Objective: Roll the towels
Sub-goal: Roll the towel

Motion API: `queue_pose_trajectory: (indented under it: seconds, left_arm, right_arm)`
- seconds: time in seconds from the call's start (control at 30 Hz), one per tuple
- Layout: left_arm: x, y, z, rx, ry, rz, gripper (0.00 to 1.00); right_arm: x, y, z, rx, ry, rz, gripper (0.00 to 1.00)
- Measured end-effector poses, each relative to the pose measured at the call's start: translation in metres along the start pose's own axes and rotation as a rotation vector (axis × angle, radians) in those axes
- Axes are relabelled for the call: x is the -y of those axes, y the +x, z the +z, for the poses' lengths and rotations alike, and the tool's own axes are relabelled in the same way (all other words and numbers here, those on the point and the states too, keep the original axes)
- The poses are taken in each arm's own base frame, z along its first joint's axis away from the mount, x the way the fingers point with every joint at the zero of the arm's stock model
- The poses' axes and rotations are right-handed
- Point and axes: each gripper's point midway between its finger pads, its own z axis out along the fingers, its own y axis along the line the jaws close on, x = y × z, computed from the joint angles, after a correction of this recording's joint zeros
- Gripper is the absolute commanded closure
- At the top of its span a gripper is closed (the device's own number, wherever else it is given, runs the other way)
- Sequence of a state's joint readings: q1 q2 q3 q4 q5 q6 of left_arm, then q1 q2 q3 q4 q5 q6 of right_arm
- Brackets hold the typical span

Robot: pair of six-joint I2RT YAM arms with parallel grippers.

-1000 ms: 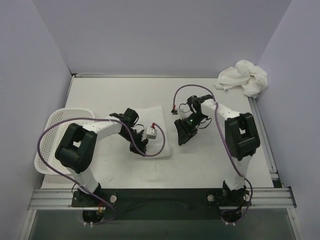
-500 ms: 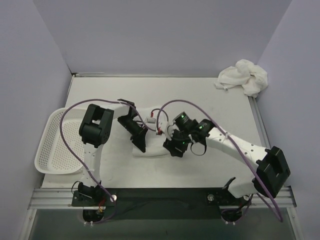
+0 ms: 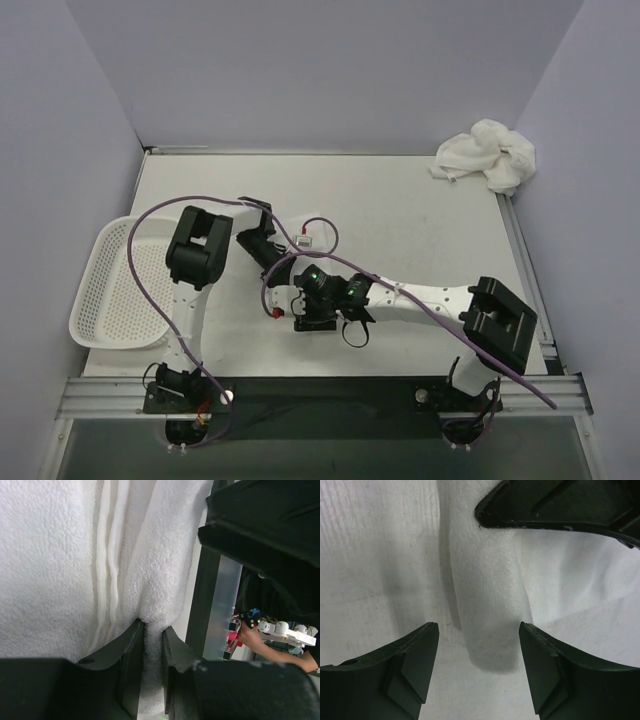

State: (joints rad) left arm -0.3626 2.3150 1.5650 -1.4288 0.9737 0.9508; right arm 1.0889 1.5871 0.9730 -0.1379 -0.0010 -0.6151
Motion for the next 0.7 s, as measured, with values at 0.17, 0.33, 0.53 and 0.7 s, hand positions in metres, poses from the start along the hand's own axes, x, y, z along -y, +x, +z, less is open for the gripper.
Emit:
queue_pose_trajectory:
  seconds: [0.17,0.33,0.53,0.7]
  left_arm:
    - [0.000,0.000,0.000,-0.003,0.002,-0.011,0.78]
    - [-0.001,0.000,0.000,0.004,-0.003,-0.031,0.65]
    - [0.000,0.001,-0.010,0.093,-0.058,-0.003,0.52]
    - [-0.013,-0.004,-0.040,0.231,-0.170,0.074,0.43]
  right_arm:
    - [-0.005,0.008,0.025,-0.026,-0.014,-0.062,0.65]
    - [-0.001,0.016,0.035,-0.020,-0.018,-0.053,0.92]
    - [-0.004,0.012,0.033,0.027,-0.137,0.054,1.00]
    - [-0.009,0.007,0.029,0.065,-0.288,0.192,1.00]
